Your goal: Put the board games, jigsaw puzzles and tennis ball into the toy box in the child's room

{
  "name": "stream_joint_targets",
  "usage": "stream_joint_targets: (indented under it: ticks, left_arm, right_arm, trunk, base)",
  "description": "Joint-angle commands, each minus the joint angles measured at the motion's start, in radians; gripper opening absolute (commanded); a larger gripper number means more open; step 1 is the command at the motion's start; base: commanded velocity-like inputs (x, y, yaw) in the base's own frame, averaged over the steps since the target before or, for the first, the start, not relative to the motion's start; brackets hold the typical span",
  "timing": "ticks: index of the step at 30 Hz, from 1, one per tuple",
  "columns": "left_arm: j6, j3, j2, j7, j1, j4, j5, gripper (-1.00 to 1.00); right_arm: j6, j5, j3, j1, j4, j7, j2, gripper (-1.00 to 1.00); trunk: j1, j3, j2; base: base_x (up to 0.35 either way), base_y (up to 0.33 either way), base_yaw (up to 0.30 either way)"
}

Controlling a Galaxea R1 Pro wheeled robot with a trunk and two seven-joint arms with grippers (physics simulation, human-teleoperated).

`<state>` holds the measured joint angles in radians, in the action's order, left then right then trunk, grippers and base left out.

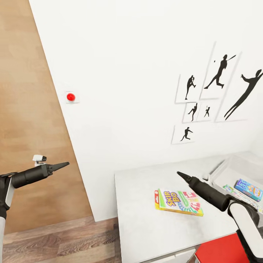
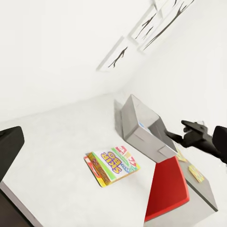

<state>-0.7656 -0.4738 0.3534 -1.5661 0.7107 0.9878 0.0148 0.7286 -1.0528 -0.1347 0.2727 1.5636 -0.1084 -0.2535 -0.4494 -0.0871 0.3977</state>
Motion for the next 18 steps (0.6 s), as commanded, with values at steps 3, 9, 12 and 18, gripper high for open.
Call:
stream_joint_targets:
  ticks: [3, 9, 12, 18]
  left_arm:
    - [-0.011, 0.001, -0.001, -0.005, 0.001, 0.000, 0.002, 1.00]
    - [-0.011, 0.000, -0.001, -0.005, 0.001, 0.000, 0.002, 1.00]
    - [-0.011, 0.000, 0.000, -0.005, 0.001, 0.000, 0.002, 1.00]
    - [-0.011, 0.000, 0.000, -0.005, 0.001, 0.000, 0.002, 1.00]
  right_arm:
    - [0.110, -0.003, -0.001, 0.095, -0.001, 0.130, 0.024, 1.00]
    - [0.224, -0.003, 0.002, 0.295, -0.075, 0.526, 0.108, 1.00]
    - [0.239, -0.007, 0.009, 0.383, -0.165, 0.765, 0.148, 1.00]
    - [0.241, -0.001, 0.049, 0.482, -0.326, 0.946, 0.216, 1.00]
  trunk:
    - [-0.001, -0.002, 0.002]
    - [-0.001, -0.002, 0.002]
    - [-0.001, -0.002, 0.002]
    - [-0.001, -0.002, 0.002]
  base:
    - [0.000, 0.000, 0.000]
    - [0.000, 0.000, 0.000]
    - [0.000, 0.000, 0.000]
    - [0.000, 0.000, 0.000]
